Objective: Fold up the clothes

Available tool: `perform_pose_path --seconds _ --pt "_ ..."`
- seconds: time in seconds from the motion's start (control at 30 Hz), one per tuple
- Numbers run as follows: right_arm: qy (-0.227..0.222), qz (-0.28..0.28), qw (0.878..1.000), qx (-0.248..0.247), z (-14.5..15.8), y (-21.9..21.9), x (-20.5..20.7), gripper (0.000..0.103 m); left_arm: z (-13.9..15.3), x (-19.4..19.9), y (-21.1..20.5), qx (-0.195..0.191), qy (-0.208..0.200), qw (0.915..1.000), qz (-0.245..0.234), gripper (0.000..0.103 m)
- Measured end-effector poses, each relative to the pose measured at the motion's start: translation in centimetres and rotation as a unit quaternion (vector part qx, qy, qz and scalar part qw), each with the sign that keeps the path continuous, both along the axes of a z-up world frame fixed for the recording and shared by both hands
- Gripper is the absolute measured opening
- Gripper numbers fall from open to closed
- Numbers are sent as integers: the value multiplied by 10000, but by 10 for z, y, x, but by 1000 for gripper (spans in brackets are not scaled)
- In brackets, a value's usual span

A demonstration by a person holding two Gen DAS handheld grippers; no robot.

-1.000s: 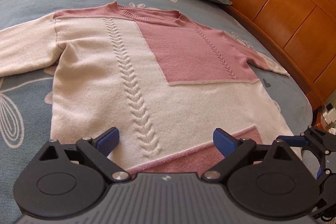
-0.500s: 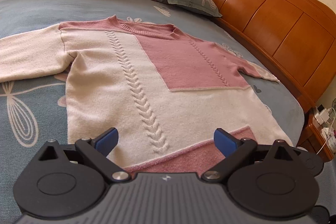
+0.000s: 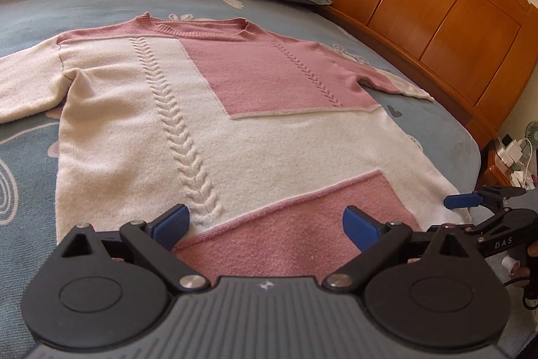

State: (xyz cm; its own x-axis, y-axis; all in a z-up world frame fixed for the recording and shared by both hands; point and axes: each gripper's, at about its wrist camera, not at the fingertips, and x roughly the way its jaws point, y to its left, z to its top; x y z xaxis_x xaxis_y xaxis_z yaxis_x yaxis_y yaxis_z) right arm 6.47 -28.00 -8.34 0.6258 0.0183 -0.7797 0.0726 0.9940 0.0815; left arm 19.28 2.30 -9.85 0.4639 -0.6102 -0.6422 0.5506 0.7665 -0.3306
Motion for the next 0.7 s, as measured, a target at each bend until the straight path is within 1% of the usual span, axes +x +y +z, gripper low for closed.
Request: perform_pose_path --seconds 0.1,0.27,0.37,0.4,0.47,0.5,0.53,0.63,0.7 --pt "-302 -172 9991 260 9 -10 2 103 0 0 0 11 -15 10000 3 99" --pt "-438 -336 9981 287 13 -15 17 103 4 -1 2 19 -23 10000 73 99" --pt "-520 -434 9972 303 16 -18 26 103 16 3 2 124 -88 9997 167 99" --pt "-547 -466 9969 309 17 -19 29 103 23 9 1 51 -39 9998 172 99" --pt "-601 -532 9963 319 19 -22 36 103 36 23 -1 -221 130 9995 157 99" --pt "-628 -564 9959 325 20 -23 39 103 42 30 -4 -304 180 9993 126 99" --pt "-656 -597 9955 330 20 -24 42 103 46 38 -7 -307 156 9994 80 99" --pt "-781 -590 9949 242 25 -25 55 103 39 57 -18 -116 96 9997 214 99" --pt "-864 -464 9951 93 29 -23 65 103 20 62 -16 -99 214 9992 338 99"
